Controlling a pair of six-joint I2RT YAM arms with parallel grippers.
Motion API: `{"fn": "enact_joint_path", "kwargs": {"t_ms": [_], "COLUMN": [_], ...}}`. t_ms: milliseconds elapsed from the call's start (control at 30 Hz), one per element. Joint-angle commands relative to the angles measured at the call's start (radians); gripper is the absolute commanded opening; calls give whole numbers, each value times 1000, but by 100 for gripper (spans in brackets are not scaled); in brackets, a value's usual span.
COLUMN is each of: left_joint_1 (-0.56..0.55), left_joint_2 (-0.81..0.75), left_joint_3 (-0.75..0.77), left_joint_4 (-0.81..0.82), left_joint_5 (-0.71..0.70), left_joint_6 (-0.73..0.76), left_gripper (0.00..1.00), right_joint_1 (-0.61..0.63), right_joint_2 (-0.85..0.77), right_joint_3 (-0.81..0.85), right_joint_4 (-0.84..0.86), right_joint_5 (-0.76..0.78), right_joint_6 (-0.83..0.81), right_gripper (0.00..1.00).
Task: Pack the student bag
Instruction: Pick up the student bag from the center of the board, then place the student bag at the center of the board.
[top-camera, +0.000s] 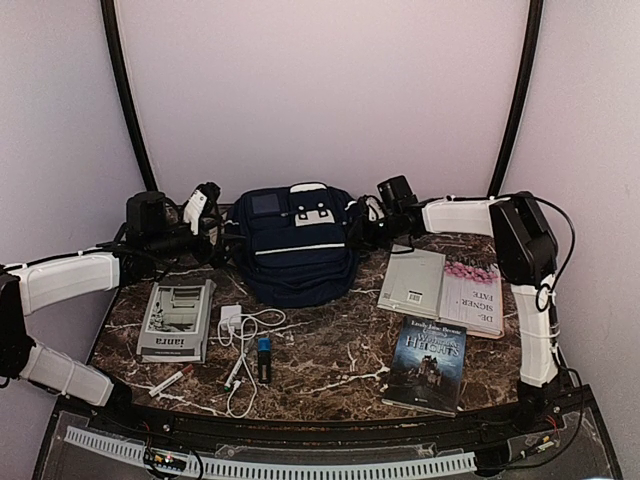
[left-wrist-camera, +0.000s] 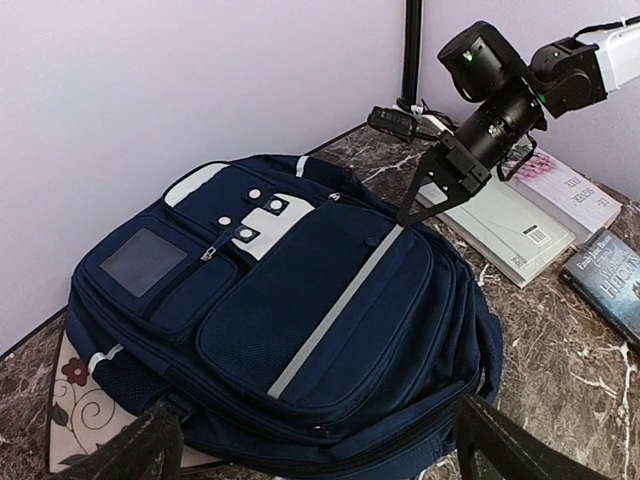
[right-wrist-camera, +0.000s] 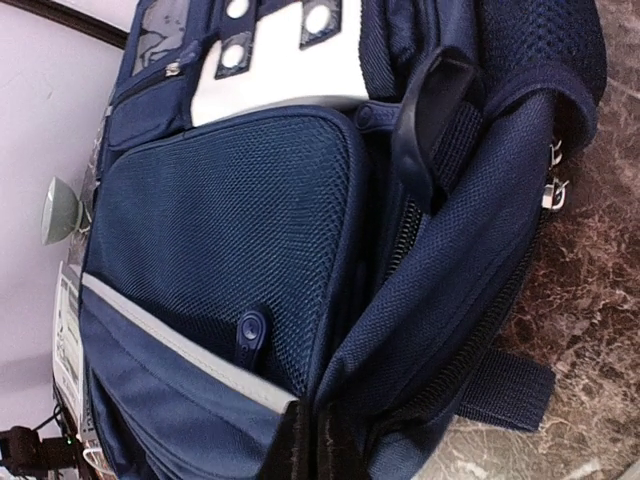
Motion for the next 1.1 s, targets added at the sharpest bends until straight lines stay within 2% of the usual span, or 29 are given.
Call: {"fn": "enact_joint_path", "kwargs": {"t_ms": [0, 233, 333, 467, 533, 633, 767, 800, 833, 900, 933, 1000, 1067], "left_joint_1": [-5, -6, -6, -12, -19, -28, -31, -33, -34, -36, -37, -40, -43], "left_joint_2": [-19, -78, -74, -55, -50, -46, -31, -26, -19, -12, -11, -13, -17], "left_joint_3": [-3, -54, -54, -34, -27, -22, -21, -21, -19, -17, -15, -19, -25], "left_joint_4": [13, 83, 67, 32, 11, -13, -14, -14, -14, -17, -19, -20, -20], "left_joint_5": [103, 210, 239, 265, 248, 220, 212, 210, 208, 206, 206, 201, 195], "left_joint_6": [24, 61, 76, 87, 90, 107, 107, 105, 103, 103, 104, 108, 115], "left_gripper": [98, 99, 99, 99, 99, 99, 99, 99, 99, 99, 99, 99, 99], "right_joint_1": [10, 30, 30, 29, 17, -51, -203, -228, -246, -266, -272, -281, -284], "right_joint_2": [-180, -355, -431, -575, -643, -713, -809, -826, -839, -850, -845, -814, -767], "right_joint_3": [46, 71, 24, -96, -146, -245, -437, -466, -489, -547, -565, -578, -584], "right_joint_4": [-4, -206, -298, -333, -395, -469, -480, -475, -461, -419, -402, -386, -370], "right_joint_5": [-55, -23, 0, 22, 94, 162, 239, 263, 286, 319, 336, 357, 355], "right_joint_6": [-115, -298, -338, -358, -374, -362, -320, -312, -306, -300, -294, -282, -276], "right_gripper": [0, 0, 0, 0, 0, 0, 0, 4, 20, 66, 78, 90, 94]}}
